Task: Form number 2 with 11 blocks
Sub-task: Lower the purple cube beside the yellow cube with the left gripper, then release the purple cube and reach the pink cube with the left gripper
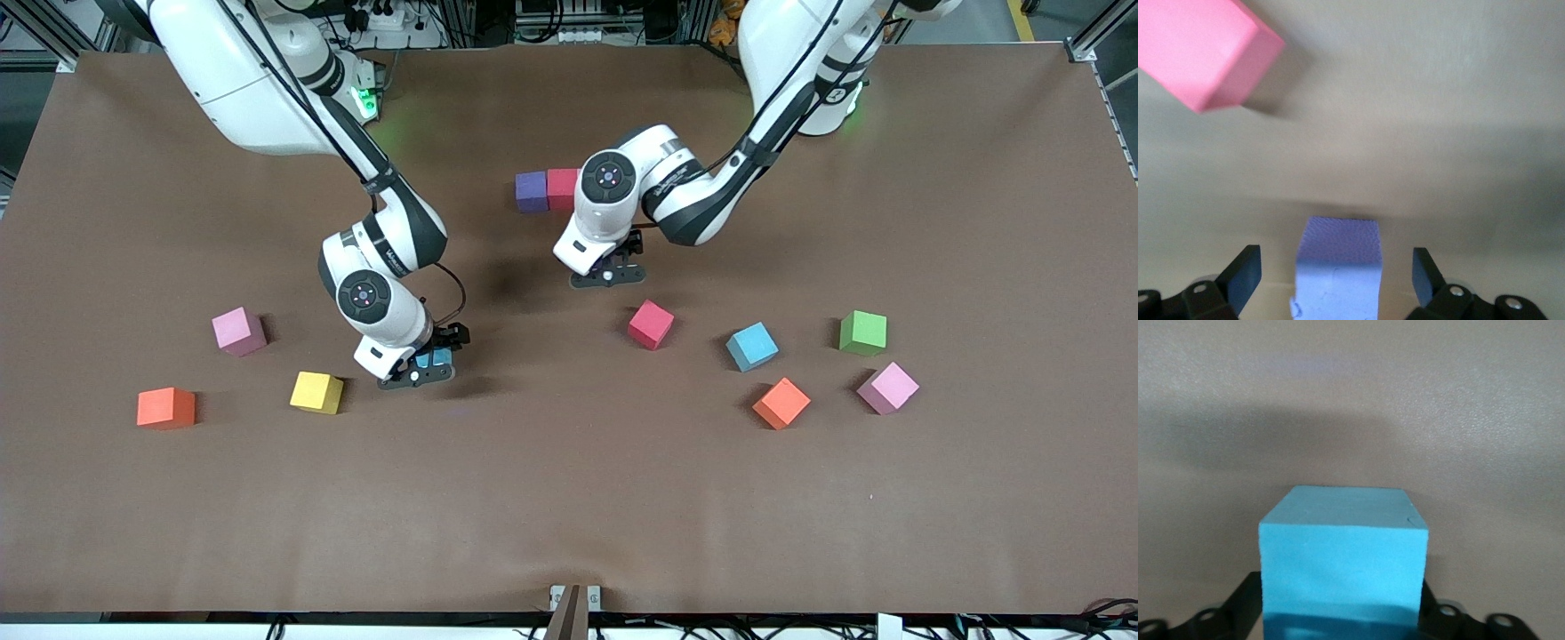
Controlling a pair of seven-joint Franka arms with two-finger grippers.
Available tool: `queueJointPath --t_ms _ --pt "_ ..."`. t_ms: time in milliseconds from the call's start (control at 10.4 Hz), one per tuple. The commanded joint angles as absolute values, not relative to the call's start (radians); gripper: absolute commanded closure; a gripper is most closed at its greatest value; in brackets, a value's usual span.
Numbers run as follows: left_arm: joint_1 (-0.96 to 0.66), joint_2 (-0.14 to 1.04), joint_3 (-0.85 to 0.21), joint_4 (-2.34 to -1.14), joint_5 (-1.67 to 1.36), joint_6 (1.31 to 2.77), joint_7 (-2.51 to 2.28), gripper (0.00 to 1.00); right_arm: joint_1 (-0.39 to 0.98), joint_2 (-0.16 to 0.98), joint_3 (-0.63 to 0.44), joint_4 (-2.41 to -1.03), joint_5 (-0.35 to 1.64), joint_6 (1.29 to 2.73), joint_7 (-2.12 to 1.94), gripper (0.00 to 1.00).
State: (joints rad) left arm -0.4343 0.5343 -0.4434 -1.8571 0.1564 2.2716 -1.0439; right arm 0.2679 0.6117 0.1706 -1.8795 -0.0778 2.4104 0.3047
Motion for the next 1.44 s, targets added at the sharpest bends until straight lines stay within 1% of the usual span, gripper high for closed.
queueJointPath --t_ms 0,192,288,383,575,767,958,1246,1342 --pt "-0.359 0.473 -0.446 -1.868 0.193 2.237 -1.035 0.0 0.252 0.581 0.179 -1.91 -0.071 2.418 0.308 1.0" --pt "-0.313 0.448 -0.449 -1.865 0.193 2.227 -1.049 0.0 0.252 0.574 0.179 -1.908 -0.071 2.418 0.308 1.0" --pt "-0.305 0.434 -0.446 -1.864 0.19 2.179 -1.052 0.0 0.252 0.571 0.179 -1.908 -0.071 2.416 0.304 1.0" --pt "-0.287 0.433 -0.436 -1.862 0.178 2.154 -1.052 0.0 0.253 0.566 0.179 -1.908 -0.071 2.416 0.293 1.0" --pt "-0.25 0.455 -0.437 -1.865 0.176 2.154 -1.128 0.0 0.261 0.555 0.181 -1.91 -0.072 2.414 0.238 1.0" --pt "-0.259 0.474 -0.437 -1.859 0.175 2.161 -1.34 0.0 0.262 0.529 0.19 -1.913 -0.071 2.404 0.091 1.0" --pt "-0.262 0.527 -0.437 -1.809 0.183 2.164 -1.512 0.0 0.261 0.523 0.195 -1.91 -0.072 2.39 -0.067 1.0" --pt "-0.259 0.549 -0.434 -1.81 0.193 2.203 -1.551 0.0 0.25 0.454 0.195 -1.919 -0.072 2.341 -0.338 1.0" --pt "-0.258 0.554 -0.433 -1.812 0.193 2.226 -1.551 0.0 0.253 0.448 0.195 -1.917 -0.072 2.338 -0.404 1.0"
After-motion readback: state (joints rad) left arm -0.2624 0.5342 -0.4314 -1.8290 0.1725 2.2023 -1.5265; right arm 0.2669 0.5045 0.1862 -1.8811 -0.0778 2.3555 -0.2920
